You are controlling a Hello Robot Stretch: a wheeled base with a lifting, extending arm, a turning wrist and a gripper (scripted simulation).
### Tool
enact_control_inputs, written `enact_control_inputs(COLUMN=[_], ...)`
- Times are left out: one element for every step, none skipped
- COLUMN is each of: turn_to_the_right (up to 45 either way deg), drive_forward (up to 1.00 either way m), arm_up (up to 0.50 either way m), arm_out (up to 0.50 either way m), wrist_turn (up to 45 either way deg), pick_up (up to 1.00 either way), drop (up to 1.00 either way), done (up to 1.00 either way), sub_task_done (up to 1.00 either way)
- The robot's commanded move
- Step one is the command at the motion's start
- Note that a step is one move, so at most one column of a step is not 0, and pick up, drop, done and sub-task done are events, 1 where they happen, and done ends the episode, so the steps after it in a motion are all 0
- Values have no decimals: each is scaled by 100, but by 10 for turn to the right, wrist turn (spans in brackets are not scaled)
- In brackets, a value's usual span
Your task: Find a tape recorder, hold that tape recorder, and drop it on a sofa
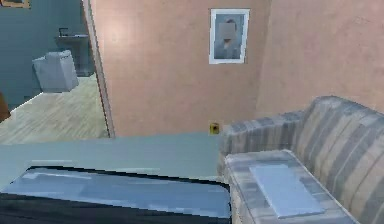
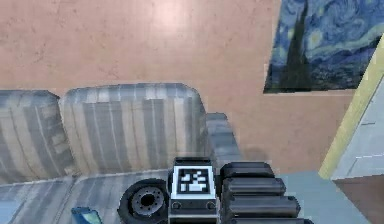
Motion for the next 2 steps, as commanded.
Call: enact_control_inputs(turn_to_the_right=[0, 450], drive_forward=[50, 0], arm_up=[0, 0], arm_out=[0, 0], wrist_turn=[0, 0], pick_up=[0, 0], drop=[0, 0], done=[0, 0], sub_task_done=[0, 0])
